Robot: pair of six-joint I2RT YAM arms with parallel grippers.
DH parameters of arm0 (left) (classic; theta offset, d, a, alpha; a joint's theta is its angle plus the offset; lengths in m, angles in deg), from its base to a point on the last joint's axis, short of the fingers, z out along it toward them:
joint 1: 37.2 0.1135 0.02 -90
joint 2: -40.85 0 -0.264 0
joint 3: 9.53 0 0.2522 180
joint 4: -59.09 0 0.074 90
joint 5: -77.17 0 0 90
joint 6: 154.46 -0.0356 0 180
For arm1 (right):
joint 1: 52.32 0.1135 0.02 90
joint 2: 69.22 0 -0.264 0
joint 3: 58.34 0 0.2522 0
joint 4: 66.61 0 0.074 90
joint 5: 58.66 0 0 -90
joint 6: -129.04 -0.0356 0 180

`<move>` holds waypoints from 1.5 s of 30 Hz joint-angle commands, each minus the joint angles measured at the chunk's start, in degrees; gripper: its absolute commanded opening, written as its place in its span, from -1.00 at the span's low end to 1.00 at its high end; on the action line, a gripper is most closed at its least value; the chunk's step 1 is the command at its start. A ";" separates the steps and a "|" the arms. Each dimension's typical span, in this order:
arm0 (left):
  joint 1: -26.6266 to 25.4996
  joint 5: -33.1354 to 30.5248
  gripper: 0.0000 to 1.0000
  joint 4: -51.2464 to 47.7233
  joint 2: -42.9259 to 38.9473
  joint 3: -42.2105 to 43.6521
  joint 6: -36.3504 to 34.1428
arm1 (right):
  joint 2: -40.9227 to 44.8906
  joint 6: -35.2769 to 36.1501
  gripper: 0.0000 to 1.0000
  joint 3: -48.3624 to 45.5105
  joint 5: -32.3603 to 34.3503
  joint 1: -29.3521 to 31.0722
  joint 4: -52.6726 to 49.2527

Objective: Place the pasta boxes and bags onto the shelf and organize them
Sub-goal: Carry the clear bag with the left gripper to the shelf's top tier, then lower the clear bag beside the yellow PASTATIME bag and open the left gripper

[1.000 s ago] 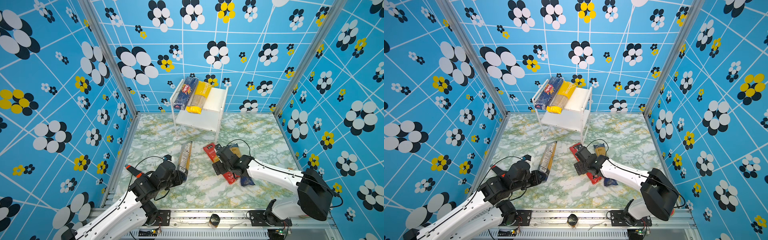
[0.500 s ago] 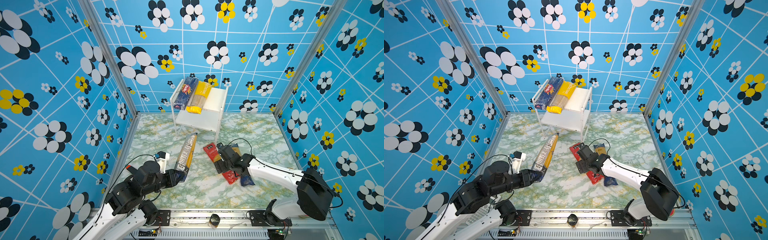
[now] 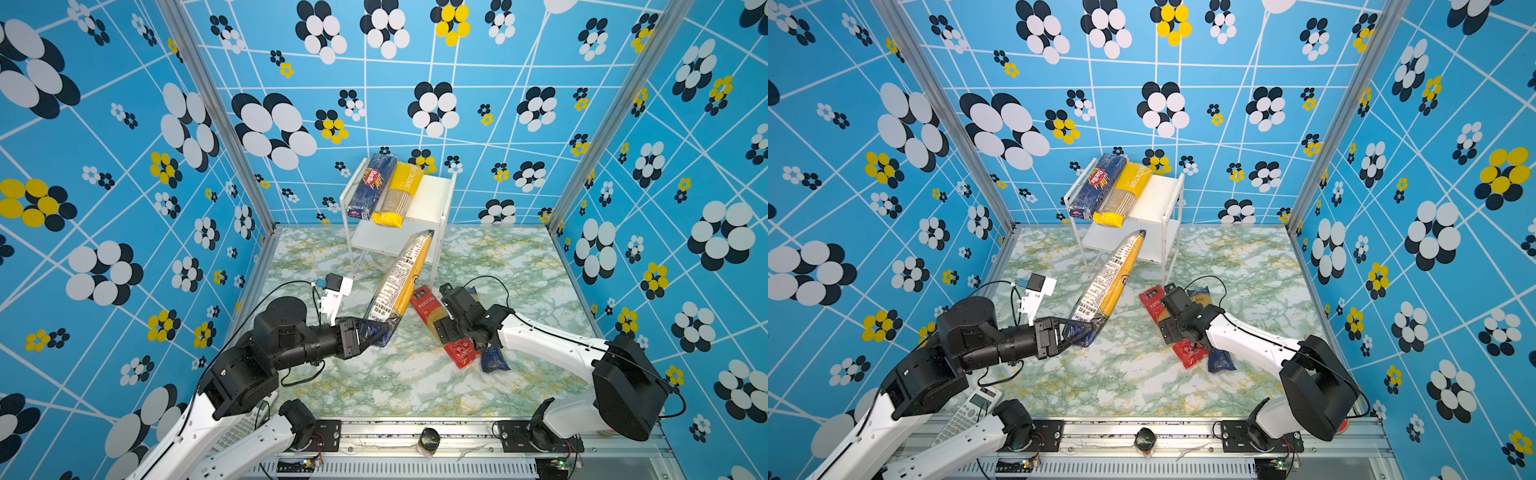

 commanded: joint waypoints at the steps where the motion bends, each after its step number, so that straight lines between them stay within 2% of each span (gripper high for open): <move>1: 0.38 2.61 -1.00 14.42 3.81 -9.66 -7.71 | -0.21 0.78 0.90 -1.03 -1.17 -0.54 -0.44; 5: 0.38 1.99 -1.00 17.23 11.67 -15.99 -10.43 | -0.04 1.10 0.91 -1.62 -1.10 -0.81 0.22; 9: 0.36 -2.84 -1.00 18.06 19.78 -23.00 -13.81 | 0.47 1.10 0.91 -2.47 -1.00 -1.08 0.84; 13: 0.37 -5.68 -1.00 16.23 28.99 -33.52 -18.86 | 1.28 1.08 0.91 -3.59 -1.19 -1.17 1.83; 19: 0.48 -13.13 -1.00 15.51 40.18 -44.90 -23.40 | 1.75 0.34 0.91 -3.82 -1.31 -1.17 2.47; 25: 1.12 -23.68 -1.00 6.50 50.69 -57.74 -25.56 | 3.60 0.06 0.91 -4.00 -0.62 -1.17 2.50; 30: 3.11 -27.39 -1.00 3.99 55.58 -62.17 -25.15 | 4.96 -0.72 0.91 -4.97 -0.59 -1.17 2.56; 38: 4.21 -27.21 -1.00 -2.24 61.39 -68.24 -24.97 | 5.58 -1.53 0.91 -6.14 -0.39 -1.18 2.72; 45: 4.69 -27.54 -1.00 -2.68 64.18 -69.54 -25.14 | 4.89 -1.89 0.91 -6.17 -0.48 -1.17 3.15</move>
